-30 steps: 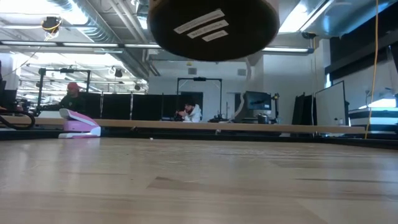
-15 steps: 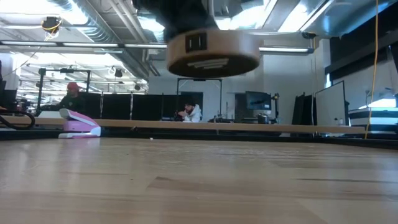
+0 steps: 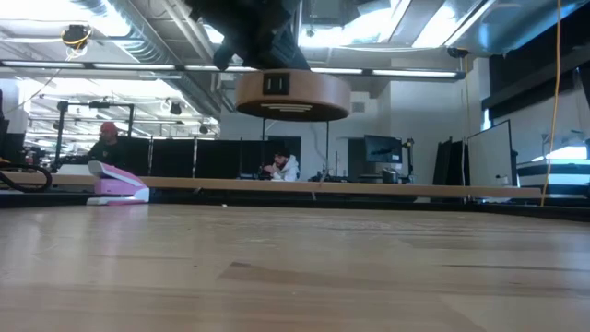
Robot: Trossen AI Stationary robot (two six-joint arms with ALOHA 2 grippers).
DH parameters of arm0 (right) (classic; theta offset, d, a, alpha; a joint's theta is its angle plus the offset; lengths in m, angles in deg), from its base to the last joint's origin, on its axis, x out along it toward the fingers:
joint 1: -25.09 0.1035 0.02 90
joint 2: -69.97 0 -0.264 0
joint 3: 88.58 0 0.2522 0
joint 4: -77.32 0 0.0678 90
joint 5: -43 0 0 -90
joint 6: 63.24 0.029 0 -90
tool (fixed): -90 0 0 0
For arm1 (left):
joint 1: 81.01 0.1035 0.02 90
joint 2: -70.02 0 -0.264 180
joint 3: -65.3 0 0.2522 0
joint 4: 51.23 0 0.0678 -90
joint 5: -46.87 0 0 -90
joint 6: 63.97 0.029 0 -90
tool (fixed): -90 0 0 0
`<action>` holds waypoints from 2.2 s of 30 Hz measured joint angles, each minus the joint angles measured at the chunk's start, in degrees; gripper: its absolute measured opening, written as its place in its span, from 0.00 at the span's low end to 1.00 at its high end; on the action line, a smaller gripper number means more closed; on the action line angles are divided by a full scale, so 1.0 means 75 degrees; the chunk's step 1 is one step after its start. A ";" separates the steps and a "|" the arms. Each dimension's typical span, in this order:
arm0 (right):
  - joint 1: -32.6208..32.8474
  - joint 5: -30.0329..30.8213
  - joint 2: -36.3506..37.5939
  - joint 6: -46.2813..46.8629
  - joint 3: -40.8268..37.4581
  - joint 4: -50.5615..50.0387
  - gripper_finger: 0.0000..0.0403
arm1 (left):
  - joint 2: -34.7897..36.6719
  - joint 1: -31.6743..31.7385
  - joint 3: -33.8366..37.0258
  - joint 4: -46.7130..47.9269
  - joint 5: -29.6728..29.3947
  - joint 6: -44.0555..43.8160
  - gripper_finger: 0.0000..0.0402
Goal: Screw lightbulb
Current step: Insert the white lightbulb into the lamp
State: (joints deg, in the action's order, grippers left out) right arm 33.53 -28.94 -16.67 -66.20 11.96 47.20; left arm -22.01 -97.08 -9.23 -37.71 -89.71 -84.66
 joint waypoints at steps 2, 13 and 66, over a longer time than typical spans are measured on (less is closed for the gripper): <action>-0.0009 -0.0040 -0.0033 -0.0006 0.0000 0.0006 0.39 | -0.0003 -0.0009 0.0000 0.0040 -0.0017 -0.0002 0.07; -0.0042 -0.1585 -0.0067 -0.0531 -0.0023 0.0066 0.43 | 0.0000 -0.0020 -0.0006 0.0432 0.0406 0.0454 0.07; -0.0023 -0.1871 0.3286 0.0756 -0.5502 0.0035 0.76 | -0.2846 0.0268 0.0052 -0.2034 0.1708 0.0659 0.15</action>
State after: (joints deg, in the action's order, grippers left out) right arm 33.36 -42.97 7.98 -60.53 -29.31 47.47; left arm -43.36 -95.07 -8.84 -52.97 -76.91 -79.72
